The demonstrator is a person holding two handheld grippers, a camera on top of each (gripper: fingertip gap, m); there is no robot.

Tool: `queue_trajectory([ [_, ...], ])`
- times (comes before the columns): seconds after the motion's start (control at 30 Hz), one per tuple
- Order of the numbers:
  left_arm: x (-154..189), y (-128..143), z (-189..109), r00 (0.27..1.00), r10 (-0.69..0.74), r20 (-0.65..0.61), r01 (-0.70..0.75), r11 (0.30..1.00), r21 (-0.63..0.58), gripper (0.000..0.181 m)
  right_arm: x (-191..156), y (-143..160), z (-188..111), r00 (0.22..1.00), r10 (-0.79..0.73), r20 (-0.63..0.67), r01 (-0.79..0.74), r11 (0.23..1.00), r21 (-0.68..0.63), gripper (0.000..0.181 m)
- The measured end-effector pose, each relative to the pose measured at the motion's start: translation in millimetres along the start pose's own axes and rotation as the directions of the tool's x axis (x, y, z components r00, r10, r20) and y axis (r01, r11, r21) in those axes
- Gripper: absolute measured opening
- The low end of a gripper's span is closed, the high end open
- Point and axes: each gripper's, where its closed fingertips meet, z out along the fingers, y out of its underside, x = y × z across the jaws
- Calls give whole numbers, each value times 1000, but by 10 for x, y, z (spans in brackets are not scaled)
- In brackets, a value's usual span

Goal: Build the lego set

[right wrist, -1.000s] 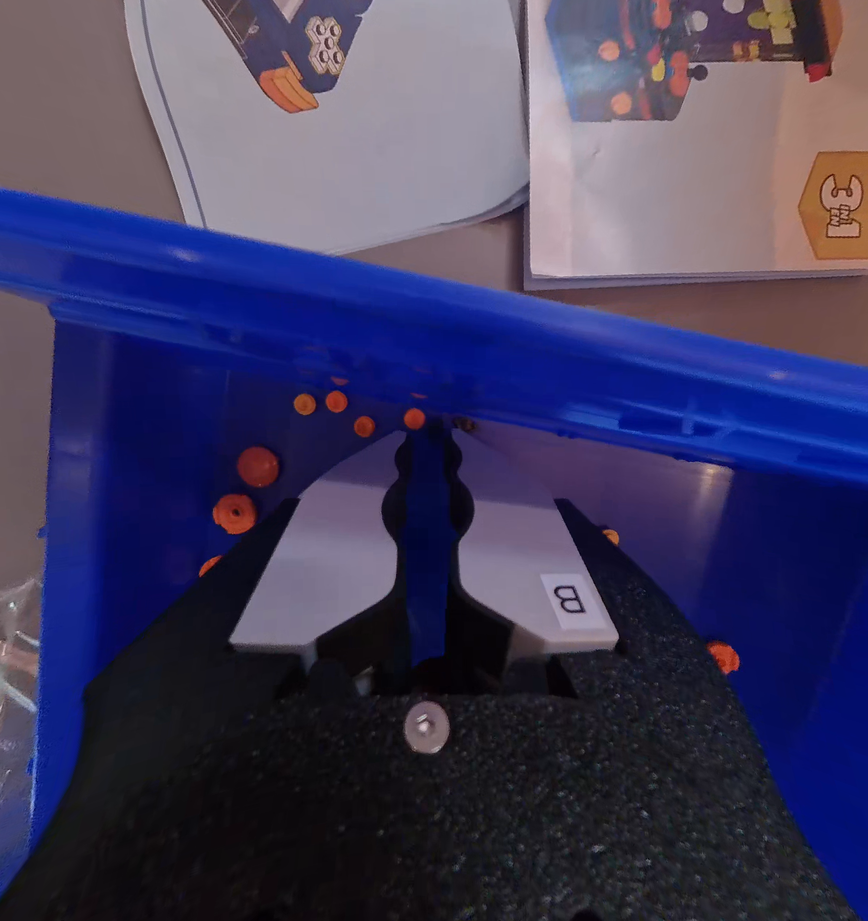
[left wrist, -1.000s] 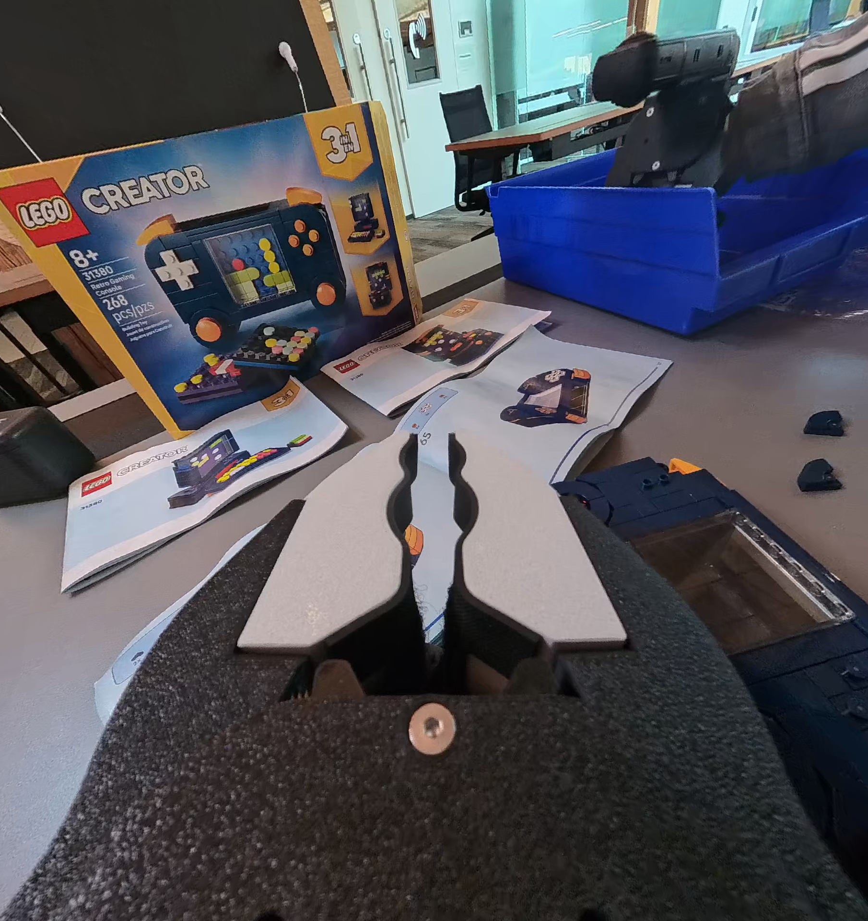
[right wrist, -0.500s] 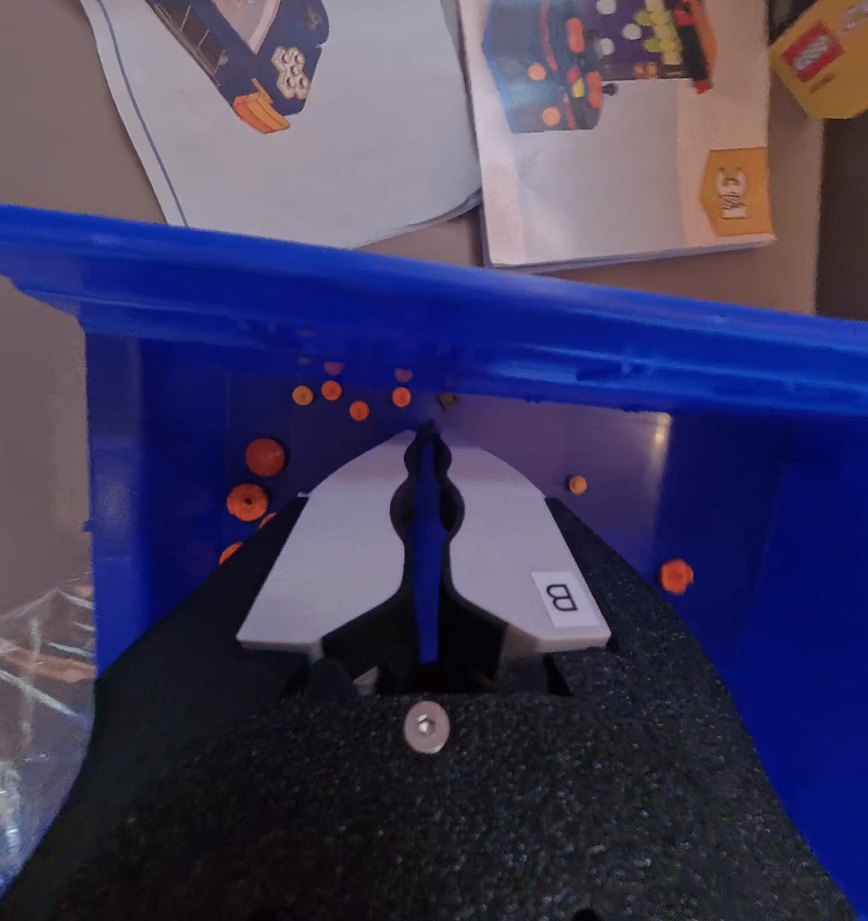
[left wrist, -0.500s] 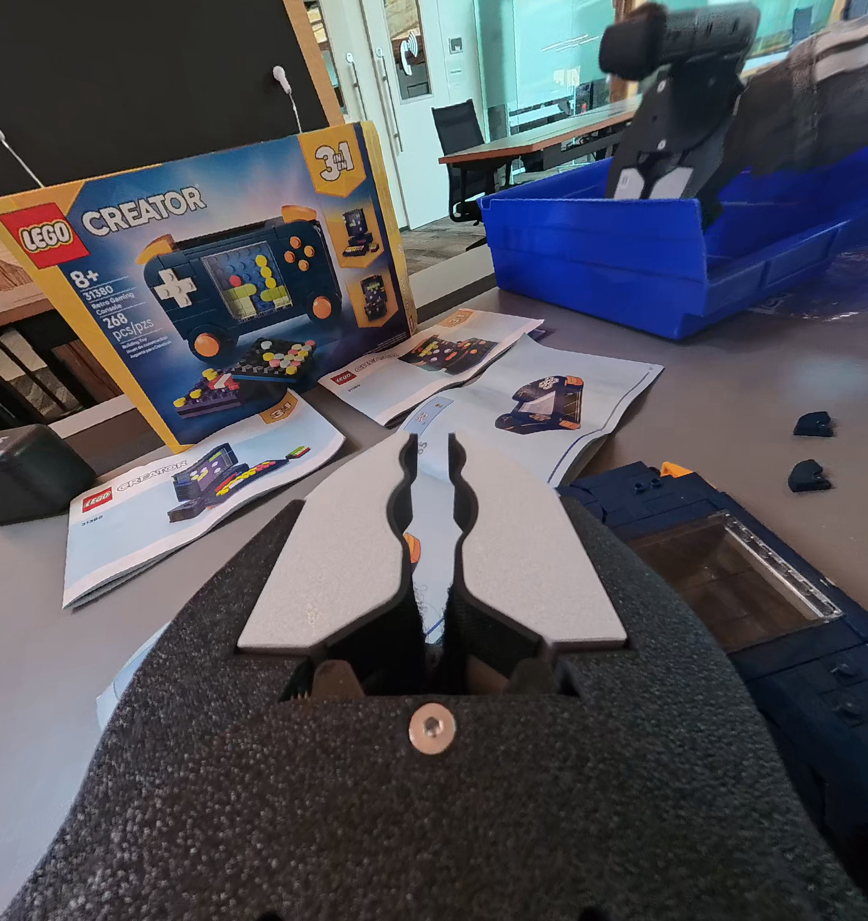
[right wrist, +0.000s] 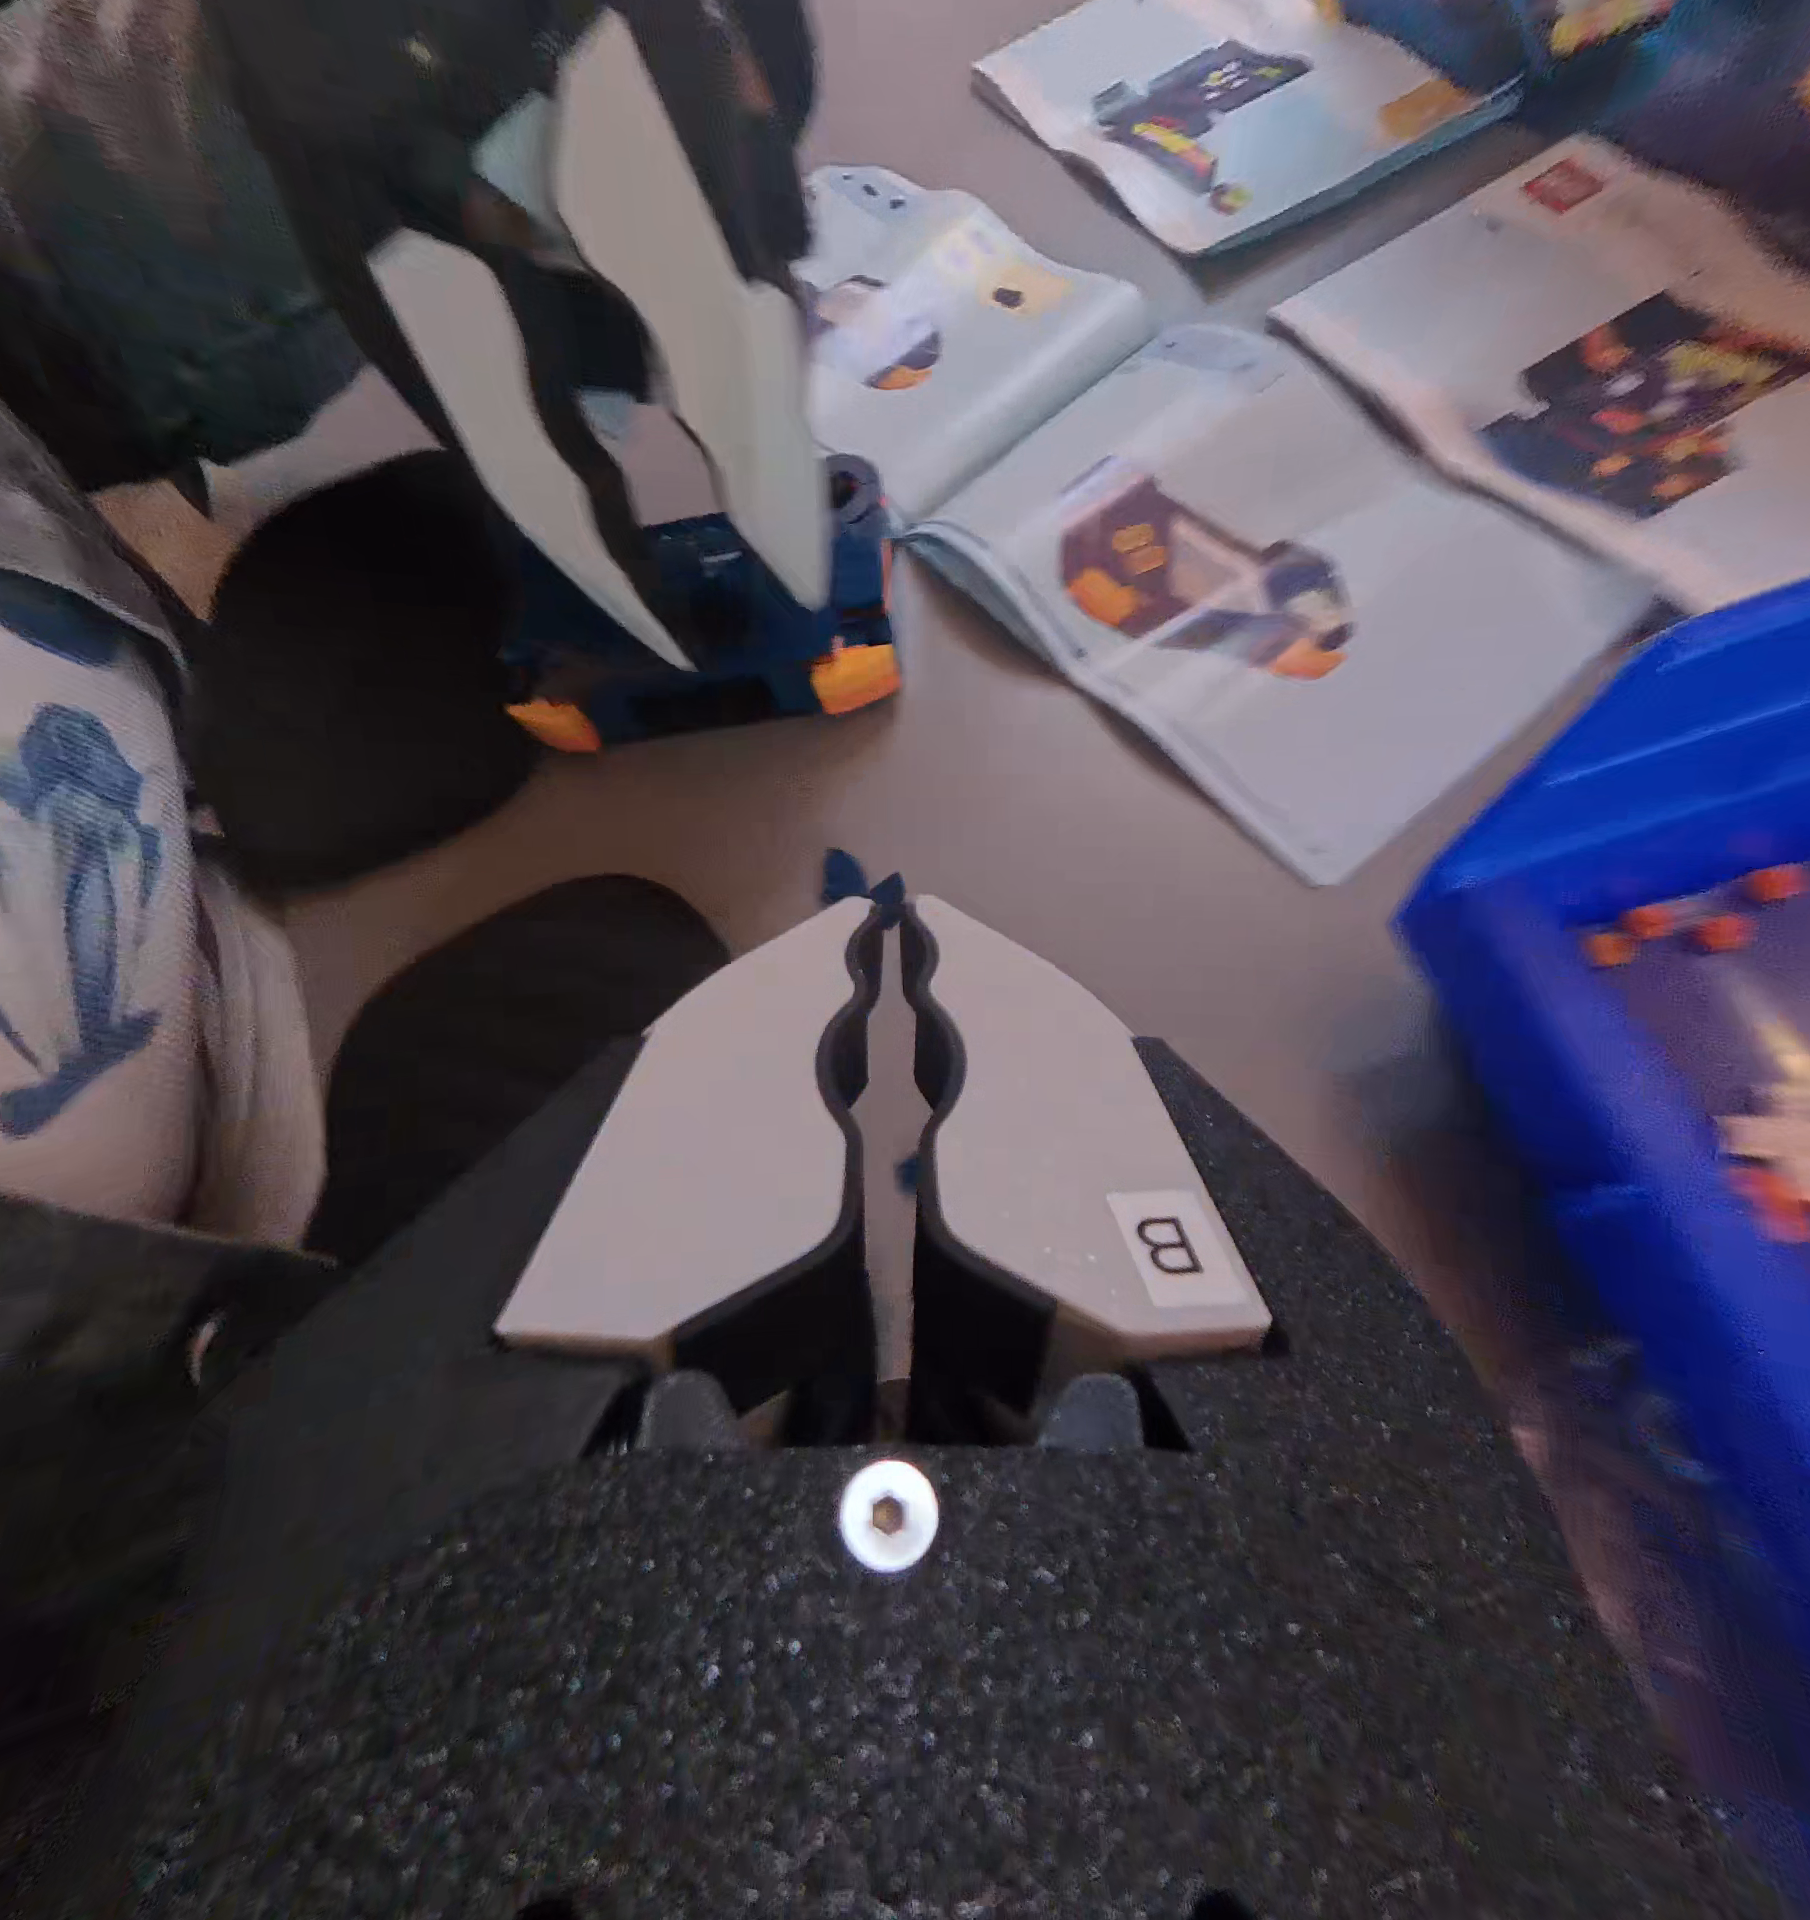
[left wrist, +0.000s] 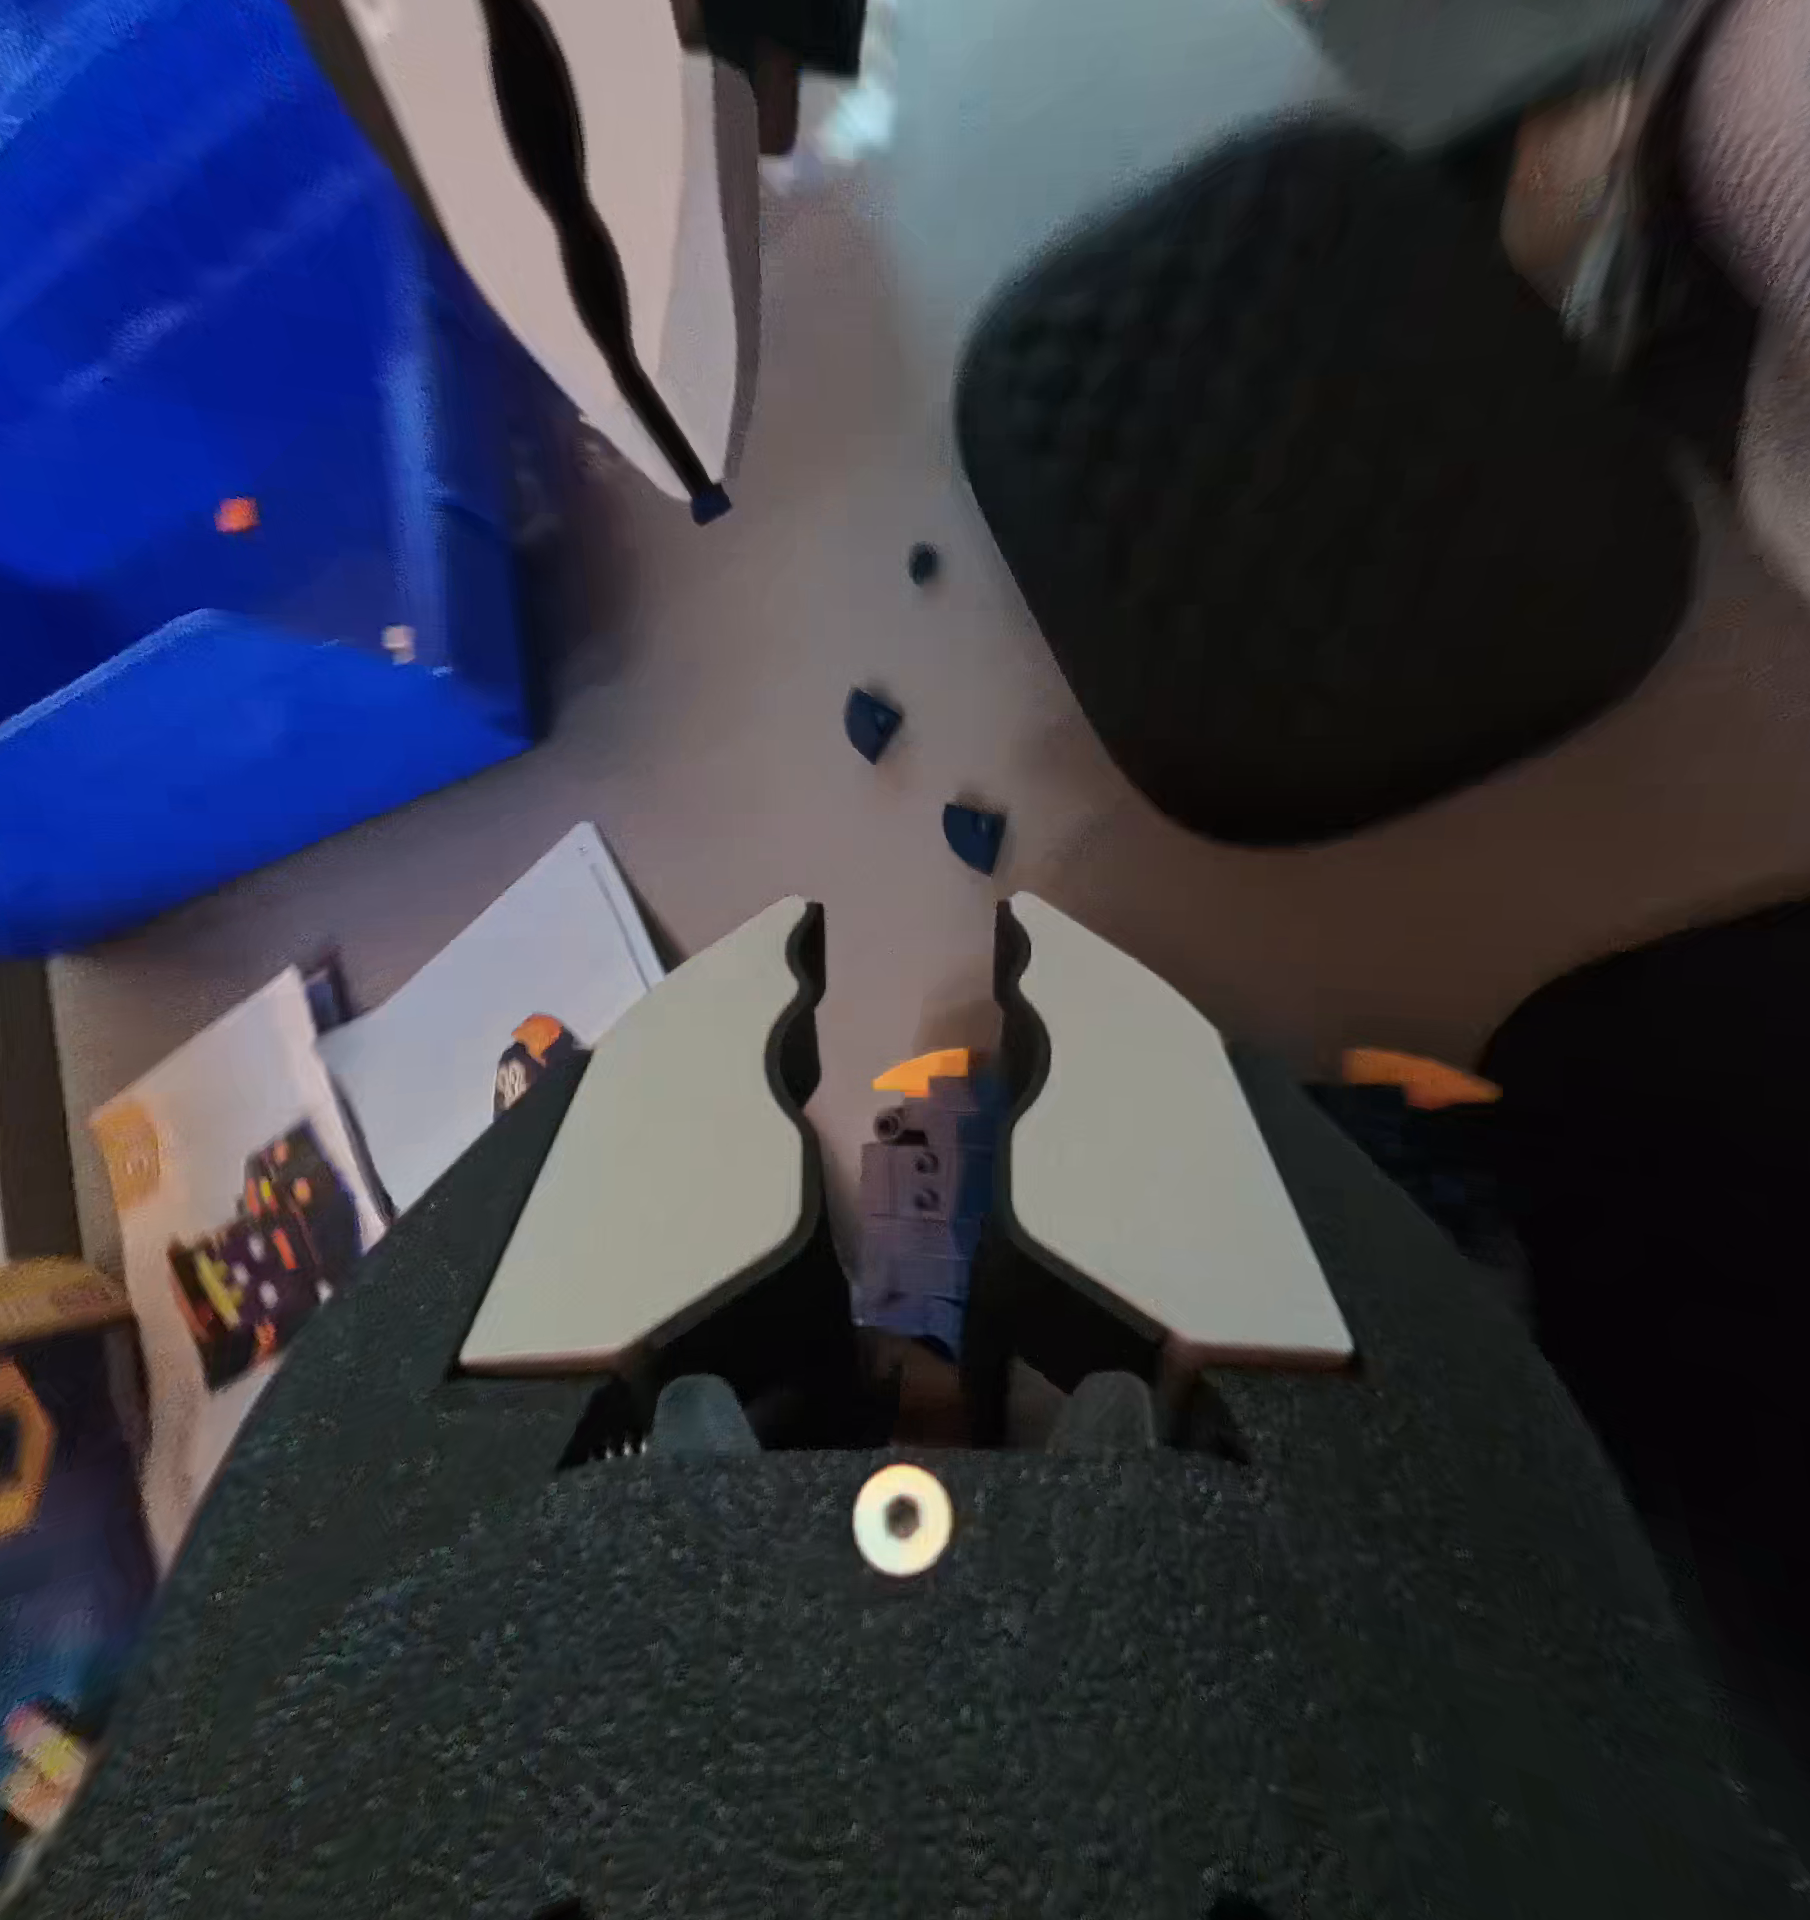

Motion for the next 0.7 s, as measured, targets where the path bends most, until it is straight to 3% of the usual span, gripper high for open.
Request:
queue_trajectory([
  [0.07,-12,122,229,984,159,-80,-169,975,-141,34,-151,100,119,997,73,30,-75,997,36,2],
  [0.13,-27,215,404,948,273,-165,-303,931,-202,36,-212,151,149,991,124,43,-127,989,73,2],
  [0.23,106,179,555,888,331,-319,-379,920,-99,36,-245,188,98,987,157,42,-160,982,96,2],
  [0.37,169,38,611,833,358,-422,-366,928,65,33,-246,235,26,988,153,8,-153,985,79,2],
  [0.57,209,120,731,771,347,-533,-384,922,45,18,-254,281,-16,985,170,10,-170,982,83,2],
  [0.63,187,127,750,797,297,-526,-348,937,2,15,-246,295,-16,984,180,13,-181,980,84,2],
  [0.7,55,165,782,889,142,-435,-220,966,-134,13,-226,293,-6,981,192,12,-193,977,90,2],
])
